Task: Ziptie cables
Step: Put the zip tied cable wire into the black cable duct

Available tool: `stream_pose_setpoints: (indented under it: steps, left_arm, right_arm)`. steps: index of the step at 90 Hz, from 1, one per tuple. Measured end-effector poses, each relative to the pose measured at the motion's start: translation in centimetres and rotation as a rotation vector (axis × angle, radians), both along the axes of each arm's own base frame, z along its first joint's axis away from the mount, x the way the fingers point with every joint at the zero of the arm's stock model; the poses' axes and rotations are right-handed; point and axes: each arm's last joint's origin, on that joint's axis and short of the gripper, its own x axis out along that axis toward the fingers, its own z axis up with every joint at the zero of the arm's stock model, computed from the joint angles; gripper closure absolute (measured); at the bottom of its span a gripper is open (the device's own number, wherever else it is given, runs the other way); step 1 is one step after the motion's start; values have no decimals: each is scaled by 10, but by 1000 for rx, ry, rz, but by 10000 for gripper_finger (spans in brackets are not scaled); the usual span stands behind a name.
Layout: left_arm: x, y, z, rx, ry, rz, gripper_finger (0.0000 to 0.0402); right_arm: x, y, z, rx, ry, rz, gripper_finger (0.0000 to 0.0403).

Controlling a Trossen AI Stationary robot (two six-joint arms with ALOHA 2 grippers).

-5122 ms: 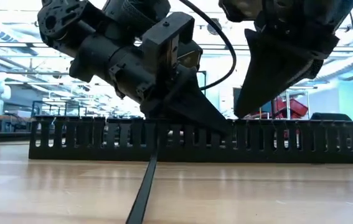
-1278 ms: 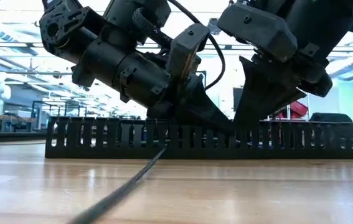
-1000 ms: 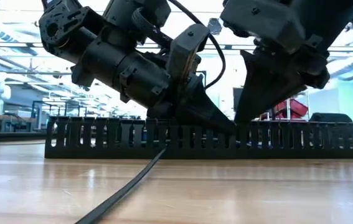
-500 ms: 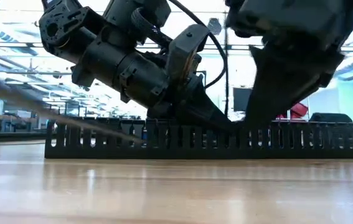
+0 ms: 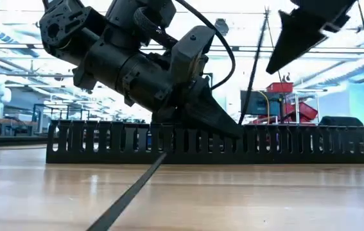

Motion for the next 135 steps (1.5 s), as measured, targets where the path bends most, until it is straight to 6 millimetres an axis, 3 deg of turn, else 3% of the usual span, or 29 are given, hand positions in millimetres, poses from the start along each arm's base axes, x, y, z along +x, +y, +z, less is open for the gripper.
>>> stream_pose_setpoints:
  steps: [15, 32, 53, 81, 120, 135]
  left_arm:
    - [0, 1, 0, -16, 2, 24, 399]
    - [0, 1, 0, -28, 1, 53, 400]
    - [-1, 8, -4, -73, 3, 99, 400]
    - [1, 8, -13, -115, -25, 111, 401]
    - [1, 7, -13, -124, -17, 92, 401]
    - [1, 6, -13, -123, -17, 84, 401]
  right_arm:
    - [6, 8, -16, 45, -28, 100, 323]
    - [-8, 24, -47, 59, -96, 207, 312]
    - [-20, 22, -78, 96, -201, 220, 292]
    - [-8, 29, -71, 87, -268, 303, 291]
    - [5, 14, -70, 82, -246, 299, 291]
    - [8, 10, -69, 79, -246, 290, 321]
